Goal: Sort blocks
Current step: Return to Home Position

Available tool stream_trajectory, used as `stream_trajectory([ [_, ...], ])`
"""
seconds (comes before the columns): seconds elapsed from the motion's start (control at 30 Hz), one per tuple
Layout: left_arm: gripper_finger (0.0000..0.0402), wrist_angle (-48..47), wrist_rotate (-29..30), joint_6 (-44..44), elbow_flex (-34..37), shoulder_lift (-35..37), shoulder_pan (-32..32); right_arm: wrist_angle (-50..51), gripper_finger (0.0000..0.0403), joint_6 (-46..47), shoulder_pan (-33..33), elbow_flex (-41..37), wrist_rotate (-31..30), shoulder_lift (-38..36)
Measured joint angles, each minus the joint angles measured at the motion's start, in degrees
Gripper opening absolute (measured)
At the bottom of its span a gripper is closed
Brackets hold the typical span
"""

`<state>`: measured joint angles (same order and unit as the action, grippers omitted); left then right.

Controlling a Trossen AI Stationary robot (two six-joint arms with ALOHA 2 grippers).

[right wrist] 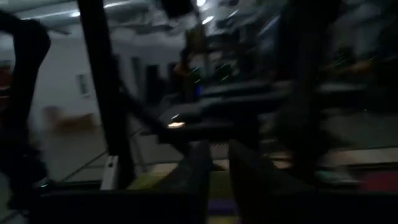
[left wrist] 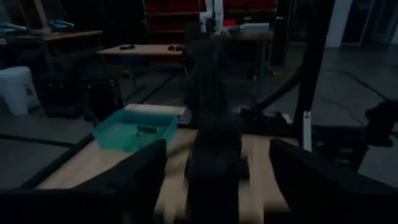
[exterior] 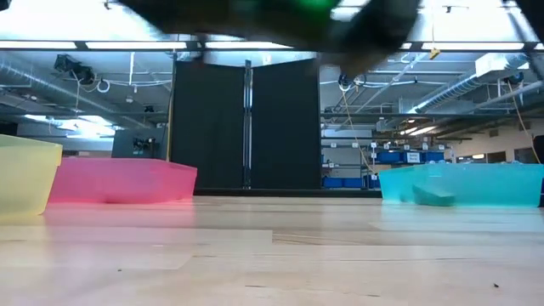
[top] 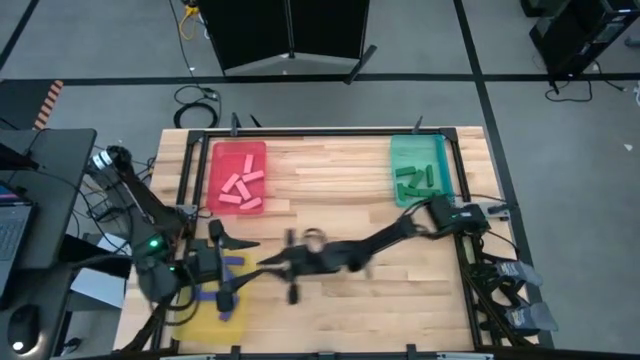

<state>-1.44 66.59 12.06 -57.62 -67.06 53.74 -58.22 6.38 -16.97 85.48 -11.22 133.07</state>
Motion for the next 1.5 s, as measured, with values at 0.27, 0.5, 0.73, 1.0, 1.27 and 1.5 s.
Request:
stream_trajectory([
  [0.27,0.0131,0.9,-13.3,-0.1,5.9,0.0,-12.4,-15.5,0.0016,-7.7,-3.5,-40.0,-14.7,-25.2],
  [0.5,0.0010,11.7,-23.3,-4.8,16.8,4.7,-24.0,-15.6,0.0007,-8.7,-6.2,-63.2,-18.7,-44.9],
  [0.73,0.0004,31.5,-24.6,-12.5,36.5,16.7,-25.8,-15.8,0.0006,-6.4,-7.5,-81.3,-18.7,-61.2],
  [1.0,0.0004,32.2,-23.2,-14.1,48.3,31.8,-25.6,3.5,0.0006,-6.5,-9.3,-85.2,-18.3,-75.8],
  [1.27,0.0003,15.5,-22.8,-13.5,50.2,48.0,-24.1,25.9,0.0006,-3.0,-10.4,-85.2,-14.5,-93.2],
  [1.5,0.0002,8.0,-23.3,-14.0,50.2,56.6,-22.8,38.7,0.0006,-5.1,-10.4,-85.2,-14.6,-109.6],
])
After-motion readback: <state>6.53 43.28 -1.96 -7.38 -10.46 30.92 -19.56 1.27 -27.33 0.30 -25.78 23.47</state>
